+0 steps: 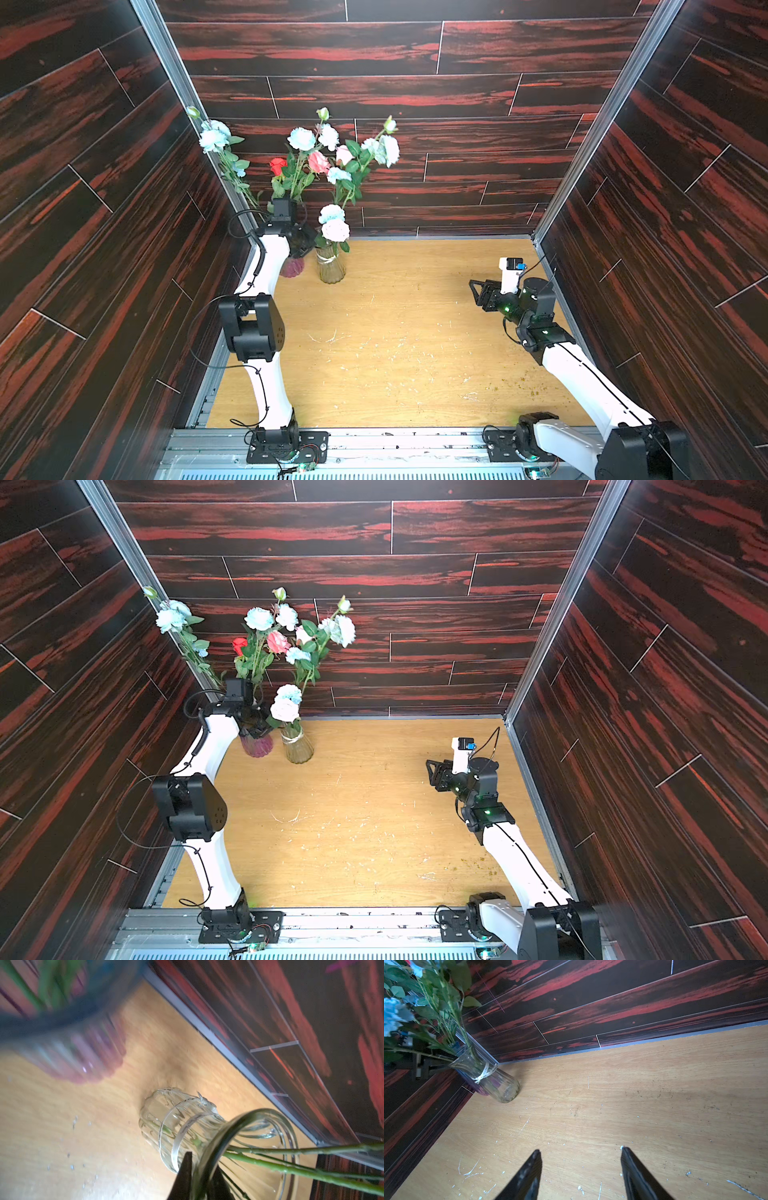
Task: Pick out blue flowers from the vase
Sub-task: Move the vase to the center of the board.
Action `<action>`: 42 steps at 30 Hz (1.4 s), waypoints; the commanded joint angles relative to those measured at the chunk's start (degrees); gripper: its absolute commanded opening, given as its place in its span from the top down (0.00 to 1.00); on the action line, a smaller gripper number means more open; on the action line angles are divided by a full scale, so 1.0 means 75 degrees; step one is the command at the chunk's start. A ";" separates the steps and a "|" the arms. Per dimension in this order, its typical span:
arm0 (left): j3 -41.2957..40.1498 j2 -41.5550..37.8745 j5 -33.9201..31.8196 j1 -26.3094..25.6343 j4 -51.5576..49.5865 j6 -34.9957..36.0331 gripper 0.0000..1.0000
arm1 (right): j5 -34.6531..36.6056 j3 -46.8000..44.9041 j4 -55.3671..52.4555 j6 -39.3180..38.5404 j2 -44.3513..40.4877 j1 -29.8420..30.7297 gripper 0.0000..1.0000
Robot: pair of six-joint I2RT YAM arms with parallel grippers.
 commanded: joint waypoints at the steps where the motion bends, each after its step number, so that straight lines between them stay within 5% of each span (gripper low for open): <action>1: -0.0420 -0.0799 0.0646 -0.0330 -0.0165 -0.0064 1.00 | -0.0029 0.0257 -0.0033 -0.0066 0.0084 0.0048 0.35; 19: -0.3086 -0.3093 0.1150 -0.2220 0.0550 0.0013 1.00 | 0.0133 0.0257 -0.0069 0.0005 0.0079 0.0053 0.24; 42: -0.4140 -0.4746 0.0092 -0.5387 0.0210 0.0240 1.00 | 0.0373 0.0185 -0.0077 0.0086 -0.0004 0.0048 0.24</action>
